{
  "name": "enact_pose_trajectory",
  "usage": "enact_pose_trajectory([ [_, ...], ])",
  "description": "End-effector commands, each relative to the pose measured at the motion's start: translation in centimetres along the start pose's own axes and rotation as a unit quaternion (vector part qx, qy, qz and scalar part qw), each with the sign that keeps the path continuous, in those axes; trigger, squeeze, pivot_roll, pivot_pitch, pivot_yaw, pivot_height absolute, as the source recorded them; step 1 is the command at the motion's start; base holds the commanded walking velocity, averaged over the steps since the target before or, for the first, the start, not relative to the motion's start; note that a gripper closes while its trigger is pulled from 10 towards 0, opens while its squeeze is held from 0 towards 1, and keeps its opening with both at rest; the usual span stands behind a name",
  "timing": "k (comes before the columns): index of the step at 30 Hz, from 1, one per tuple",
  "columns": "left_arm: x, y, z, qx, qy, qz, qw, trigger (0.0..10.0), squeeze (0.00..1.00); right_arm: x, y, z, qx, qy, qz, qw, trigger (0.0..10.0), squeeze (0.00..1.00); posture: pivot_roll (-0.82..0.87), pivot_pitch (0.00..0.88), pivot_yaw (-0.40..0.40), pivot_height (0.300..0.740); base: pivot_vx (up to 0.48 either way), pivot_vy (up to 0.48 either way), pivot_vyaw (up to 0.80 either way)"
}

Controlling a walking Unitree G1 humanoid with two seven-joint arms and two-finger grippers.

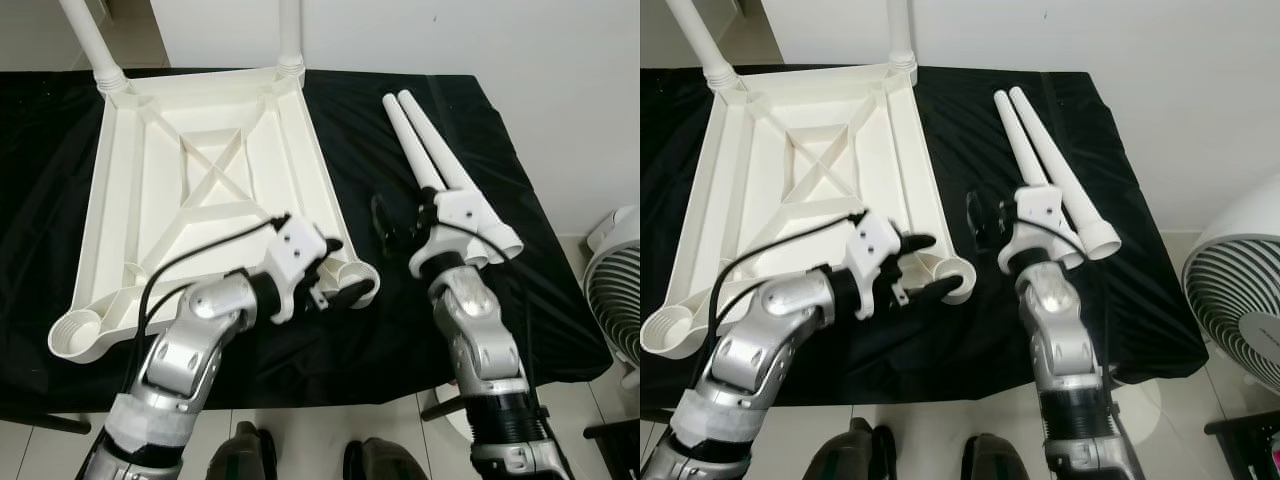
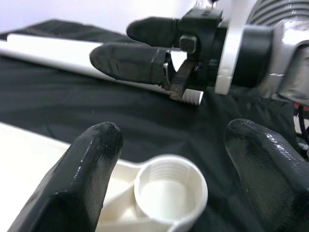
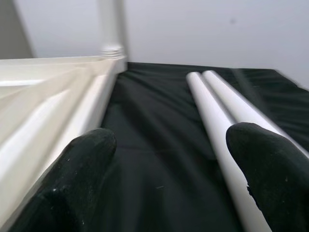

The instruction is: Building children table

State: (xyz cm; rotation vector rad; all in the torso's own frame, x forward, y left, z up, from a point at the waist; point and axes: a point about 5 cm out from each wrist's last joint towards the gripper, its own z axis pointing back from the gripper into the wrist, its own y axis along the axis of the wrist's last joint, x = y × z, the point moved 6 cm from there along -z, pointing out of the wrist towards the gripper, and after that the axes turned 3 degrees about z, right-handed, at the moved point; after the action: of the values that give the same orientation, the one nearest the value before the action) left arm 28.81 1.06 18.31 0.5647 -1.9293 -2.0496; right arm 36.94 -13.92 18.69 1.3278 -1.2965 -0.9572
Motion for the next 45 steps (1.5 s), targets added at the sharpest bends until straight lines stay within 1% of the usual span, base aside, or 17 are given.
enact_pose_trajectory([
  [1,-2.5,0.1,0.3,0.002,0.106,0.003,0.994,10.0,0.00,0.8,-0.6,-0.2,-0.016,-0.017,0.004,1.000,10.0,0.00,-0.06,0.101,0.008,0.740,0.000,0.000,0.00],
  [2,-3.1,0.5,0.1,0.011,0.115,0.007,0.993,10.0,0.00,1.5,-0.4,-0.7,-0.016,-0.032,0.007,0.999,10.0,0.00,-0.06,0.101,0.006,0.740,0.000,0.000,0.00],
  [4,-3.1,0.5,0.1,0.011,0.115,0.007,0.993,10.0,0.00,1.5,-0.4,-0.7,-0.016,-0.032,0.007,0.999,10.0,0.00,-0.06,0.101,0.006,0.740,0.000,0.000,0.00],
  [6,-3.7,0.8,-0.1,0.018,0.123,0.012,0.992,10.0,0.00,2.1,-0.3,-1.1,-0.015,-0.046,0.011,0.999,10.0,0.00,-0.07,0.100,0.002,0.740,0.000,0.000,0.00],
  [7,-4.3,1.3,-0.6,0.027,0.130,0.016,0.991,10.0,0.00,3.4,-0.5,-1.7,-0.029,-0.073,0.013,0.997,10.0,0.00,-0.07,0.099,-0.002,0.740,0.000,0.000,0.00],
  [8,-4.8,1.6,-1.1,0.029,0.134,0.018,0.990,10.0,0.00,4.4,-0.8,-2.2,-0.044,-0.096,-0.001,0.994,10.0,0.00,-0.08,0.096,-0.001,0.740,0.000,0.000,0.00],
  [9,-4.8,1.6,-1.1,0.029,0.134,0.018,0.990,10.0,0.00,4.4,-0.8,-2.2,-0.044,-0.096,-0.001,0.994,10.0,0.00,-0.08,0.096,-0.001,0.740,0.000,0.000,0.00],
  [11,-5.4,1.7,-1.8,0.018,0.143,0.017,0.989,10.0,0.00,5.9,-1.3,-2.6,-0.069,-0.127,-0.025,0.989,10.0,0.00,-0.08,0.094,0.000,0.740,0.000,0.000,0.00],
  [12,-5.4,1.7,-1.8,0.018,0.143,0.017,0.989,10.0,0.00,5.9,-1.3,-2.6,-0.069,-0.127,-0.025,0.989,10.0,0.00,-0.08,0.094,0.000,0.740,0.000,0.000,0.00],
  [14,-5.6,1.6,-2.2,0.011,0.148,0.016,0.989,10.0,0.00,6.8,-1.6,-2.8,-0.081,-0.144,-0.046,0.985,10.0,0.00,-0.08,0.091,0.003,0.740,0.000,0.000,0.00],
  [17,-5.6,1.7,-2.5,0.008,0.149,0.018,0.989,10.0,0.00,7.4,-1.6,-3.0,-0.083,-0.154,-0.046,0.983,10.0,0.00,-0.08,0.084,0.007,0.740,0.000,0.000,0.00],
  [20,-5.6,2.4,-2.8,0.022,0.153,0.035,0.987,10.0,0.00,8.5,-2.1,-3.0,-0.098,-0.182,-0.082,0.975,10.0,0.00,-0.07,0.077,0.008,0.740,0.000,0.000,0.00],
  [22,-5.4,2.5,-2.9,0.025,0.156,0.036,0.987,10.0,0.00,8.8,-2.5,-2.9,-0.108,-0.191,-0.104,0.970,10.0,0.00,-0.07,0.074,0.009,0.740,0.000,0.000,0.00],
  [27,-5.0,2.4,-3.1,0.025,0.153,0.043,0.987,10.0,0.00,9.1,-3.0,-3.0,-0.123,-0.198,-0.127,0.964,10.0,0.00,-0.06,0.073,0.010,0.740,0.000,0.000,0.00],
  [33,-4.5,2.4,-3.1,0.025,0.152,0.049,0.987,10.0,0.00,9.2,-4.1,-2.9,-0.155,-0.202,-0.184,0.949,10.0,0.00,-0.06,0.073,0.010,0.740,0.000,0.000,0.00],
  [39,-4.7,2.5,-3.0,0.027,0.157,0.048,0.986,10.0,0.00,9.2,-4.5,-2.8,-0.165,-0.202,-0.192,0.946,10.0,0.00,-0.05,0.073,0.009,0.740,0.000,0.000,0.00],
  [45,-4.8,2.6,-3.0,0.031,0.158,0.054,0.986,10.0,0.00,8.6,-5.0,-2.6,-0.183,-0.190,-0.217,0.940,10.0,0.00,-0.06,0.078,0.013,0.740,0.000,0.000,0.00],
])
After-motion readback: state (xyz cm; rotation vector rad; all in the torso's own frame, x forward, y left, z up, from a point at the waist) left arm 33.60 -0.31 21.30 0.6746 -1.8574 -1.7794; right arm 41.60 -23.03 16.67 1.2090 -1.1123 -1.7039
